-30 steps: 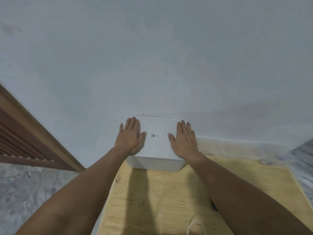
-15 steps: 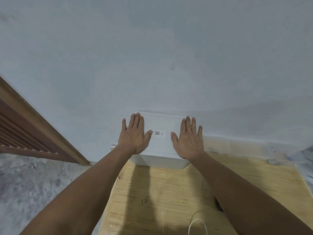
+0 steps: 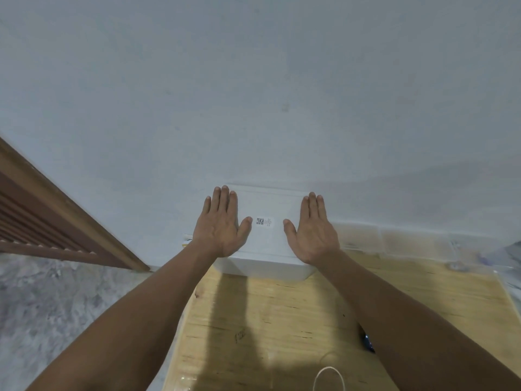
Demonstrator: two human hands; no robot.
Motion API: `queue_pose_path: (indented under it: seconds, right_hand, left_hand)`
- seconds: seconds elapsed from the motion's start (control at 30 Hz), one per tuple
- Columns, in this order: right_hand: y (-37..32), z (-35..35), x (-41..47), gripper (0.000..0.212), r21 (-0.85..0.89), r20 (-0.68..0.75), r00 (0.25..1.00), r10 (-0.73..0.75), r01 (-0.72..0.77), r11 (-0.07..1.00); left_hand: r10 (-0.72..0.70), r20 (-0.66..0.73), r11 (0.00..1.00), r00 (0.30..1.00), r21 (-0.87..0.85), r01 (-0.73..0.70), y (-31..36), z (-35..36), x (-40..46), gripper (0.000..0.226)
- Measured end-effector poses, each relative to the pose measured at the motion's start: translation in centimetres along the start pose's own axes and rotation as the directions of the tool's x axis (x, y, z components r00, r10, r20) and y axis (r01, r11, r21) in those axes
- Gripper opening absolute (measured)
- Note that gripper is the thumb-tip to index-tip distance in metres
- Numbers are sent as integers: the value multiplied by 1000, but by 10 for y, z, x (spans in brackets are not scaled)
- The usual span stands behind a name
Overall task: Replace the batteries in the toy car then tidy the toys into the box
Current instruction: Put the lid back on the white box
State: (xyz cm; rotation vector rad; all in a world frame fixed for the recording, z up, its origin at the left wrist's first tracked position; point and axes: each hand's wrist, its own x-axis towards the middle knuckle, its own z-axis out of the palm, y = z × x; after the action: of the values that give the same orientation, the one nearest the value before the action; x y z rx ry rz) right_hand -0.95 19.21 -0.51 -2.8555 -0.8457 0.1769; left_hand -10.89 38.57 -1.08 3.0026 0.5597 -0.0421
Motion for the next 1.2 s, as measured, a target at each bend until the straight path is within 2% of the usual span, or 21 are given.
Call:
queue_pose_path:
  seconds: [0.2,0.37,0.53,0.67,0.8,0.87,0.93,0.97,1.03,1.1,1.2]
  right_hand:
    - [-2,0,1,78,-38,-53,999,7,-9,999]
    - [-2,-2,3,79,-143,-102,995,-15,0,990]
    - [1,5,3,83,-91,-64,997,-44,38,995]
    - [3,10,5,78,-58,-130,989,-68,61,996]
    - [0,8,7,79,-62,-121,991,-59,52,997]
    - [0,2,9,81,-12,-48,998,-46,45,999]
    - [4,-10,10,91,70,107,992,-64,57,996]
    - [6,-17,10,101,97,182,981,-73,56,994]
    - [11,-32,10,129,115,336,937,-97,61,992]
    - [16,-45,14,148,49,470,875,-113,102,994]
    - [19,-55,18,156,-32,548,824,-140,188,982]
  left_hand:
    - [-22,36,1000,999,-13,23,1,-1,2,80]
    - [0,-52,999,999,45,3,1,-6,6,84]
    - [11,9,1000,1000,-15,-11,0,0,6,84]
    - [21,22,1000,1000,-10,-21,-1,-1,8,82]
    - [21,38,1000,999,-22,-20,0,-2,8,82]
    - [16,52,999,999,-37,-15,0,-5,9,82]
    - [22,114,997,993,-78,-13,-2,-12,11,85]
    - [37,176,993,984,-113,-17,-4,-16,14,93]
    - [88,329,983,940,-180,-29,-7,-28,17,123]
    - [137,445,985,885,-158,-73,-8,-34,18,153]
    - [175,476,984,862,-112,-139,-4,-35,12,164]
